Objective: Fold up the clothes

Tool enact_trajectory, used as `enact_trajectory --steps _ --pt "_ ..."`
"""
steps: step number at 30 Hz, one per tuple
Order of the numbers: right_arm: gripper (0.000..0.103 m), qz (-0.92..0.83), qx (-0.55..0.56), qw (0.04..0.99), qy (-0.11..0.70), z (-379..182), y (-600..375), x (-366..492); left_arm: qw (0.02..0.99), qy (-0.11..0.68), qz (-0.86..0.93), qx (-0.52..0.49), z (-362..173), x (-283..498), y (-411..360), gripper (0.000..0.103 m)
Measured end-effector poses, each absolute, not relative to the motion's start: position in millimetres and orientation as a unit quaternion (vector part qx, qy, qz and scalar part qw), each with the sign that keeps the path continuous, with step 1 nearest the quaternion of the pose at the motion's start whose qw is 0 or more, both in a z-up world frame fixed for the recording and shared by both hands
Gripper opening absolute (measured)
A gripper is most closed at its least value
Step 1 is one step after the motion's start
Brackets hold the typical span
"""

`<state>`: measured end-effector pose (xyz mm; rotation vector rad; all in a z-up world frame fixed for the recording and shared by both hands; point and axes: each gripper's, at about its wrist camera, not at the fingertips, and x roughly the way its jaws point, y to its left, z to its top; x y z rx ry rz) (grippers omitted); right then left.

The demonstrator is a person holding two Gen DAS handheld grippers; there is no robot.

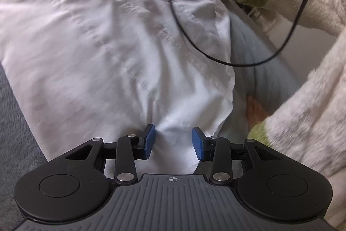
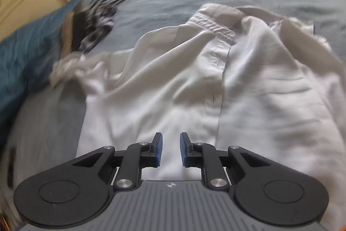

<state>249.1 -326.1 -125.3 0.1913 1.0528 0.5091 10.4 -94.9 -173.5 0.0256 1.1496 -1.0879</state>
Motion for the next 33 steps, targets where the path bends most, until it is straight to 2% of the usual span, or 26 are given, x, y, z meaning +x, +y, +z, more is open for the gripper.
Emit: enact_trajectory --steps 8,15,21,23,28,33 --pt "0.019 0.183 0.194 0.805 0.530 -151 -324 334 0.695 0.524 -0.492 -0.033 -179 17 -87 0.037" --pt "0.018 0.090 0.267 0.806 0.520 -162 -355 379 0.682 0.524 -0.506 -0.065 -187 25 -79 0.037" --pt "0.020 0.120 0.267 0.802 0.521 -136 -347 394 0.669 0.535 -0.507 -0.097 -191 32 -71 0.037" --pt "0.026 0.138 0.257 0.802 0.521 -132 -334 401 0.665 0.538 -0.508 -0.099 -191 34 -72 0.037" --pt "0.027 0.163 0.242 0.809 0.510 -126 -297 408 0.679 0.531 -0.496 -0.105 -181 41 -61 0.037" --pt "0.027 0.282 0.147 0.809 0.495 -96 -229 397 0.738 0.507 -0.418 -0.154 -160 73 -9 0.037"
